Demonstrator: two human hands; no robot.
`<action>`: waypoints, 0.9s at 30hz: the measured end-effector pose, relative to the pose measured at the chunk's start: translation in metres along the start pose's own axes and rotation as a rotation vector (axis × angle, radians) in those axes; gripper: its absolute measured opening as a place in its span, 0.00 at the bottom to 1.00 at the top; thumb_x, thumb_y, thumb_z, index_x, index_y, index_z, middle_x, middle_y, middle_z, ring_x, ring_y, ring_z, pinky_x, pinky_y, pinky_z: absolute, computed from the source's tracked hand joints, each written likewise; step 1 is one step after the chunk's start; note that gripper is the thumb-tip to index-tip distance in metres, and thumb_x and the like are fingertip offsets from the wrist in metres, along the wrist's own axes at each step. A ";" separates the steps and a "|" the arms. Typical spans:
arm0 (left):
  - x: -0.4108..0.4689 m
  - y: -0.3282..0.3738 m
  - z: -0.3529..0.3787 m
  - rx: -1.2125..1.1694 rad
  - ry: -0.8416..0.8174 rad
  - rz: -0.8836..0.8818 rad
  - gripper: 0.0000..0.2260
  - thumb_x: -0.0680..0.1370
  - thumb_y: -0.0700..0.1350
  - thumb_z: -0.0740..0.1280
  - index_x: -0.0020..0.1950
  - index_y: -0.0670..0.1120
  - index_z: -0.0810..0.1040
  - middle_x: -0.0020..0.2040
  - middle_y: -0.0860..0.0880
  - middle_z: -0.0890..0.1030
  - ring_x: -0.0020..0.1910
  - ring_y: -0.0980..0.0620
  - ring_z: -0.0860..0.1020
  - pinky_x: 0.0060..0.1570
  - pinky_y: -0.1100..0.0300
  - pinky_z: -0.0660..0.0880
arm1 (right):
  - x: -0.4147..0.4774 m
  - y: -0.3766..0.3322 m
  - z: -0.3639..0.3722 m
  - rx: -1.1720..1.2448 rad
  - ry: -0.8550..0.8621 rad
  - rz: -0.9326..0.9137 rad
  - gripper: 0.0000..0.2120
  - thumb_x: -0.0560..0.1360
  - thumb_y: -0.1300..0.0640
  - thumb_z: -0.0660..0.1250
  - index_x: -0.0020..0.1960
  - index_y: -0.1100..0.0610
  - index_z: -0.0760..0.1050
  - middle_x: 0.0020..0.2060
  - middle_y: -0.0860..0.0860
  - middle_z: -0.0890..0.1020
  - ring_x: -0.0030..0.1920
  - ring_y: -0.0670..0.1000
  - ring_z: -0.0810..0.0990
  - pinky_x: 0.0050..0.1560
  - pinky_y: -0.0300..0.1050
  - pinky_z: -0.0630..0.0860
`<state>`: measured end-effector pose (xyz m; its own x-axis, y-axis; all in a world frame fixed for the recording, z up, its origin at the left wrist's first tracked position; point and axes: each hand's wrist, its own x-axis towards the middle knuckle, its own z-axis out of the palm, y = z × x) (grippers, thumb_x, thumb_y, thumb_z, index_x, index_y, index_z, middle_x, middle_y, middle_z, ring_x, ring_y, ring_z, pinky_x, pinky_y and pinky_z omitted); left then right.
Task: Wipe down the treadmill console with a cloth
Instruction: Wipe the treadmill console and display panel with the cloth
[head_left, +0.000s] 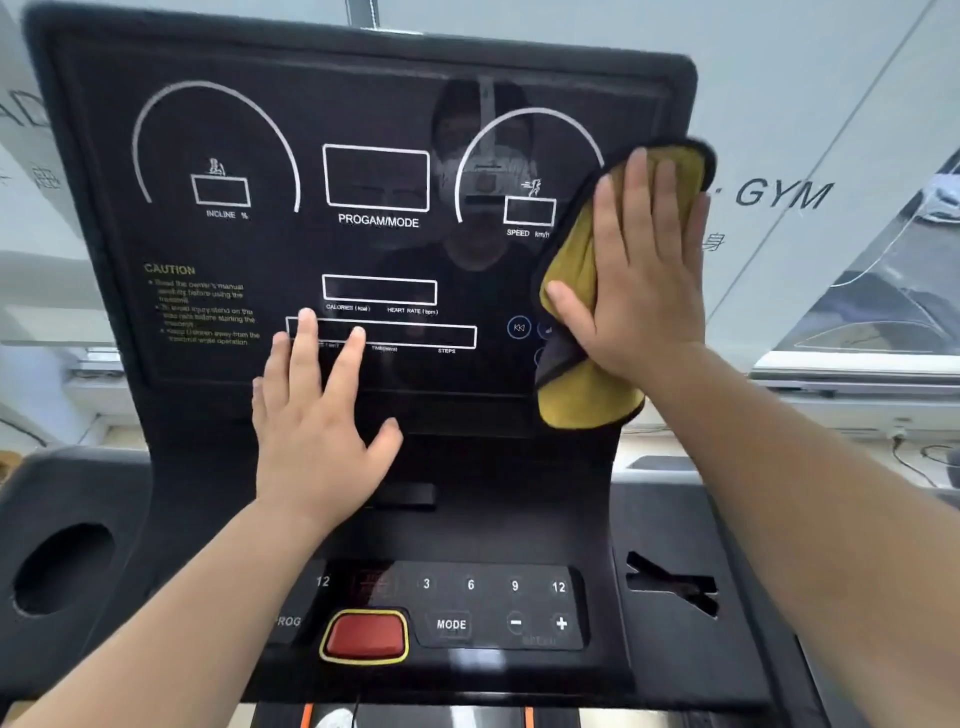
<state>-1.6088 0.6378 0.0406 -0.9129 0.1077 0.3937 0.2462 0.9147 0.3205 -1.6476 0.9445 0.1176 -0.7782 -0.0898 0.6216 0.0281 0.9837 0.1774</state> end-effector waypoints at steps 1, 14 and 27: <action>0.000 0.000 -0.001 0.000 0.003 0.007 0.40 0.70 0.53 0.74 0.79 0.50 0.63 0.82 0.42 0.52 0.80 0.35 0.52 0.72 0.30 0.58 | 0.021 -0.001 -0.008 -0.003 0.010 0.019 0.45 0.79 0.32 0.56 0.83 0.59 0.49 0.83 0.62 0.49 0.82 0.64 0.47 0.79 0.66 0.40; 0.018 0.023 -0.024 -0.295 0.164 0.023 0.30 0.73 0.56 0.65 0.71 0.43 0.73 0.67 0.45 0.76 0.66 0.43 0.73 0.70 0.54 0.64 | 0.016 -0.089 -0.002 0.100 0.052 -0.356 0.35 0.80 0.40 0.62 0.82 0.53 0.60 0.82 0.54 0.58 0.82 0.59 0.55 0.81 0.62 0.50; 0.033 0.100 -0.008 -0.531 -0.108 0.083 0.08 0.74 0.45 0.71 0.51 0.46 0.83 0.46 0.51 0.82 0.47 0.51 0.78 0.50 0.58 0.75 | -0.069 -0.065 -0.021 0.341 0.296 -0.252 0.16 0.83 0.65 0.63 0.68 0.71 0.75 0.66 0.65 0.79 0.67 0.64 0.77 0.69 0.58 0.74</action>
<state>-1.6119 0.7298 0.0931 -0.9049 0.2361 0.3543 0.4236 0.5821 0.6941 -1.5828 0.8833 0.0788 -0.5220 -0.3217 0.7900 -0.3814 0.9164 0.1212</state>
